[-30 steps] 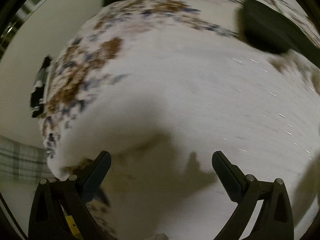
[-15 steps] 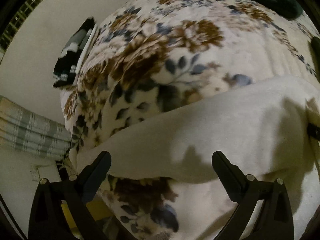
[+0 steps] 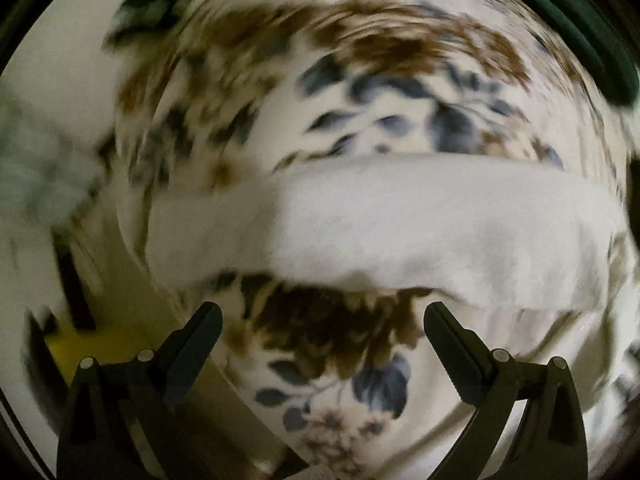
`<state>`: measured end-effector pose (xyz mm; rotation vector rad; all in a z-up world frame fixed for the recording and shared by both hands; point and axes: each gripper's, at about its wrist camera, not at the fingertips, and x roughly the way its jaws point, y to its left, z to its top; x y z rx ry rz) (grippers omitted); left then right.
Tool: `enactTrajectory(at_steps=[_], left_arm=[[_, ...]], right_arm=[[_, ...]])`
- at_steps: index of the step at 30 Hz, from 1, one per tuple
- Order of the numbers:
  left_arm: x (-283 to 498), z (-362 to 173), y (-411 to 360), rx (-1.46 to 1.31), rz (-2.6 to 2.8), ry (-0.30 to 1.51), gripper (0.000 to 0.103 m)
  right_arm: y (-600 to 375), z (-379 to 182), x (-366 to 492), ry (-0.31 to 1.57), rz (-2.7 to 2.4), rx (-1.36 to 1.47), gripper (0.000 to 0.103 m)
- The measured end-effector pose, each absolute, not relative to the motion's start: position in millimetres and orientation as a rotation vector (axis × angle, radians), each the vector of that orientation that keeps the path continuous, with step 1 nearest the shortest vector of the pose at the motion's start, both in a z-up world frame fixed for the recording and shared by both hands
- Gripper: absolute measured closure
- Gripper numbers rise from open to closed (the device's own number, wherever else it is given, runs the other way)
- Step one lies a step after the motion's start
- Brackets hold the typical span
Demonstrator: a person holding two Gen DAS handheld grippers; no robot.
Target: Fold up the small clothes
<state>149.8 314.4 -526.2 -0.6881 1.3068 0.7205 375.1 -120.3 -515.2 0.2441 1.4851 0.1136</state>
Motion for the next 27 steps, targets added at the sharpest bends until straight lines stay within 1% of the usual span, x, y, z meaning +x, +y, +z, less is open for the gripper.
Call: enactTrajectory(at_steps=[5, 10, 13, 14, 15, 16, 17, 18, 19, 22, 27], left_arm=[[114, -558, 350, -1.008, 0.776, 1.252, 0.000], [93, -590, 382, -1.321, 0.844, 1.104, 0.001], [88, -597, 396, -1.426, 0.913, 1.016, 0.001], [87, -597, 400, -1.443, 0.939, 0.986, 0.003], [87, -594, 404, -1.433, 0.975, 0.965, 0.014], [89, -590, 408, -1.399, 1.009, 0.956, 0.023], [91, -586, 411, -1.364, 1.029, 0.956, 0.049], [99, -579, 414, -1.308, 1.043, 0.964, 0.082], [106, -575, 415, -1.257, 1.040, 0.972, 0.091], [127, -553, 413, -1.107, 1.055, 0.980, 0.092], [171, -502, 391, -0.789, 1.023, 0.985, 0.092]], right_arm=[[-137, -530, 369, 1.529, 0.016, 0.244, 0.020], [-139, -539, 369, 1.547, -0.032, 0.266, 0.020], [-134, -541, 371, 1.546, -0.031, 0.250, 0.020], [-133, -541, 372, 1.544, -0.031, 0.241, 0.020], [-132, -540, 373, 1.540, -0.031, 0.235, 0.020], [-132, -540, 374, 1.535, -0.034, 0.227, 0.020], [-131, -539, 376, 1.528, -0.039, 0.219, 0.020], [-129, -538, 377, 1.523, -0.043, 0.210, 0.020], [-128, -536, 378, 1.511, -0.048, 0.180, 0.020], [-123, -528, 380, 1.470, -0.042, 0.120, 0.020], [-132, -509, 384, 1.407, -0.081, 0.037, 0.020]])
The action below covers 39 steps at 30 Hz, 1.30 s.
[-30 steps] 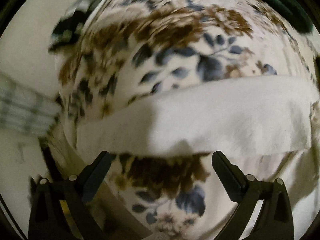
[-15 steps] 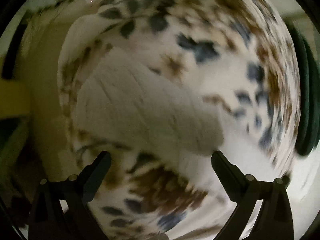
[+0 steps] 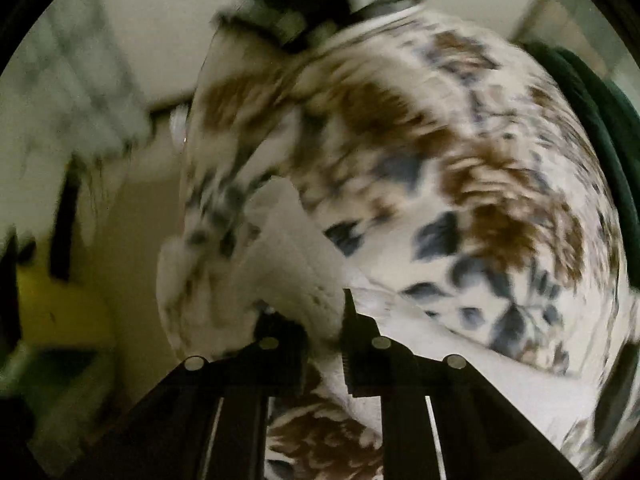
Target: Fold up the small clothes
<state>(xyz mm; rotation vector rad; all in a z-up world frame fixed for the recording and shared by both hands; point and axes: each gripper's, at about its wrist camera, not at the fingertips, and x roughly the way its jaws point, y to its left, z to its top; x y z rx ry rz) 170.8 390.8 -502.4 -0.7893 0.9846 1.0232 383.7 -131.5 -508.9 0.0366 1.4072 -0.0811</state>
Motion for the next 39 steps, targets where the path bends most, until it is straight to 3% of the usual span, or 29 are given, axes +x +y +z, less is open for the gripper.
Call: enactTrajectory(at_steps=[6, 11, 22, 29, 31, 32, 34, 35, 39], left_arm=[[216, -439, 336, -0.447, 0.888, 0.948, 0.092], [278, -406, 232, -0.288, 0.677, 0.926, 0.092], [372, -420, -71, -0.150, 0.125, 1.001, 0.092], [368, -428, -177, -0.091, -0.015, 1.067, 0.087], [366, -429, -188, -0.059, -0.016, 1.077, 0.079], [364, -429, -188, -0.041, -0.013, 1.075, 0.070], [358, -428, -180, -0.010, 0.004, 1.071, 0.036], [354, -429, -173, -0.001, 0.018, 1.067, 0.014], [342, -425, -111, -0.013, 0.149, 1.052, 0.012]], right_arm=[[-171, -506, 394, 1.391, -0.108, 0.067, 0.016], [-227, -503, 396, 1.387, -0.136, 0.128, 0.016], [-391, -506, 339, 1.418, -0.293, 0.174, 0.016], [-466, -508, 301, 1.447, -0.385, 0.257, 0.016], [-479, -509, 297, 1.457, -0.387, 0.296, 0.016], [-485, -508, 294, 1.460, -0.386, 0.324, 0.016], [-493, -505, 293, 1.456, -0.371, 0.383, 0.016], [-497, -502, 294, 1.442, -0.353, 0.422, 0.016], [-496, -488, 307, 1.383, -0.266, 0.547, 0.016]])
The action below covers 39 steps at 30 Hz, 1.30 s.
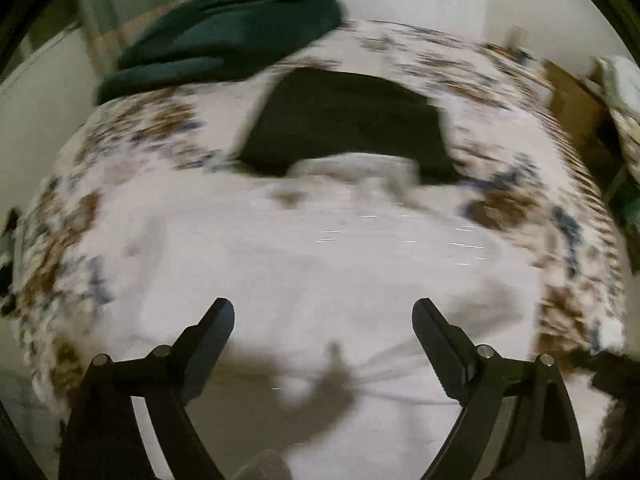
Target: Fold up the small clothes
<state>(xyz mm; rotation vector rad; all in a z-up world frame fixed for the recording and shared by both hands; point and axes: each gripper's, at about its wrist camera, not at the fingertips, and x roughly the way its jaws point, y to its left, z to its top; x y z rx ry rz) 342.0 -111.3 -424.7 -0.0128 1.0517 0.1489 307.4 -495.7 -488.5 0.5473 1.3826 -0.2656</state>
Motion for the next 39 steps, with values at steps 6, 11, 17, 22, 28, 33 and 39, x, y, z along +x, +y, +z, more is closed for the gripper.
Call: enactTrajectory(at_steps=[6, 11, 17, 22, 28, 33, 39], left_arm=[[330, -437, -3, -0.005, 0.414, 1.077, 0.012], [332, -453, 55, -0.012, 0.561, 1.105, 0.012], [345, -464, 79, -0.040, 0.599, 1.108, 0.012], [365, -468, 92, -0.093, 0.571, 1.115, 0.012], [394, -490, 85, -0.050, 0.491, 1.146, 0.012], [414, -526, 79, 0.052, 0.436, 1.191, 0.012], [414, -533, 86, 0.054, 0.376, 1.204, 0.012]], right_arm=[[-455, -498, 349, 1.409, -0.109, 0.673, 0.016], [-423, -542, 375, 1.515, -0.089, 0.657, 0.019], [-382, -520, 373, 1.438, -0.061, 0.419, 0.094], [-397, -494, 368, 1.374, -0.152, 0.343, 0.096], [-430, -515, 369, 1.418, -0.237, 0.361, 0.096], [-430, -537, 378, 1.442, -0.284, 0.337, 0.096], [-443, -534, 378, 1.489, -0.268, 0.443, 0.072]])
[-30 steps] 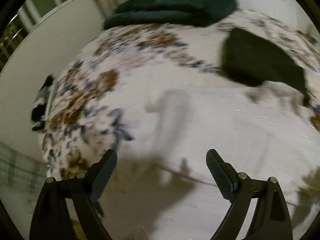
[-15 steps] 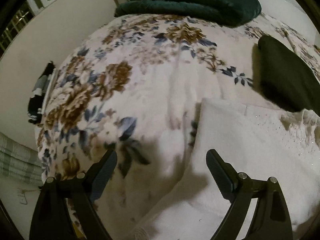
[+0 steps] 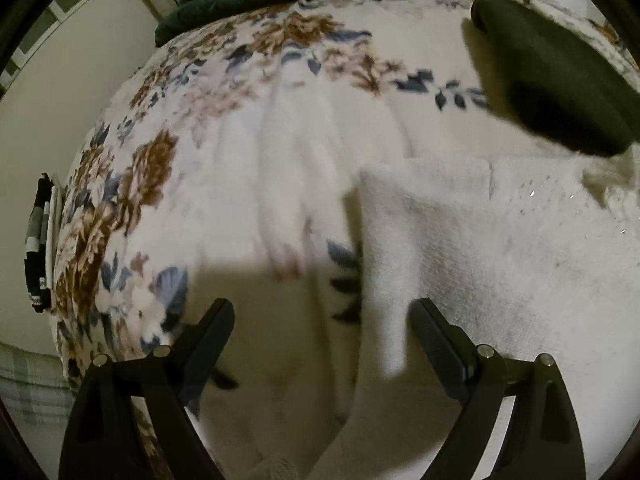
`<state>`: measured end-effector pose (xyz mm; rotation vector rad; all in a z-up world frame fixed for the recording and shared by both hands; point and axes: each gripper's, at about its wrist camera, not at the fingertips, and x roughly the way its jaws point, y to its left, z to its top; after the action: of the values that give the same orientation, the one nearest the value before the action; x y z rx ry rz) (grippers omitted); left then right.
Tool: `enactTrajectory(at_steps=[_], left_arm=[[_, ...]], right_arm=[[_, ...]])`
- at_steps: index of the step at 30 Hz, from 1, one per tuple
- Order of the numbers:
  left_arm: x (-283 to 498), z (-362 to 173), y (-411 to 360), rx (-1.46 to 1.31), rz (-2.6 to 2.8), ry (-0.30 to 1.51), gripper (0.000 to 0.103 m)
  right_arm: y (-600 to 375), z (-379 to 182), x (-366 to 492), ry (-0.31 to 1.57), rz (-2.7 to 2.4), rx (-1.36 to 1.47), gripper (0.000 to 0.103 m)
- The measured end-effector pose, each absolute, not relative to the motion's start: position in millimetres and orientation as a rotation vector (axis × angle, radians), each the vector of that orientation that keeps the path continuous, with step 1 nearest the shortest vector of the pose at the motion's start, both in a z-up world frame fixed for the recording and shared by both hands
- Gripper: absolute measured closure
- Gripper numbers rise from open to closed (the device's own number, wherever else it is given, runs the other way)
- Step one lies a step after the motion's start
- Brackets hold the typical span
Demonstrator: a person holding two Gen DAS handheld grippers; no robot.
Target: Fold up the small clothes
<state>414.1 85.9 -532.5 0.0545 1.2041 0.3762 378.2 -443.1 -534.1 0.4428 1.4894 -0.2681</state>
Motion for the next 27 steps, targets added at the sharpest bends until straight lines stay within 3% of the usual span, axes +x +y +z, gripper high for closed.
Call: enactTrajectory(at_steps=[3, 5, 11, 17, 27], left_arm=[[401, -510, 85, 0.012, 0.350, 1.172, 0.012], [385, -494, 75, 0.008, 0.326, 1.151, 0.012], [324, -468, 17, 0.020, 0.253, 1.182, 0.012], [228, -469, -98, 0.044, 0.173, 1.318, 0.012], [116, -544, -290, 0.141, -0.028, 1.522, 0.012]], right_arm=[[-465, -508, 365, 1.445, -0.263, 0.520, 0.054], [-478, -493, 355, 1.430, -0.249, 0.539, 0.050], [-527, -467, 316, 1.454, -0.167, 0.613, 0.049], [-568, -473, 295, 1.544, -0.035, 0.603, 0.049], [-616, -509, 318, 1.617, 0.143, 0.566, 0.047]])
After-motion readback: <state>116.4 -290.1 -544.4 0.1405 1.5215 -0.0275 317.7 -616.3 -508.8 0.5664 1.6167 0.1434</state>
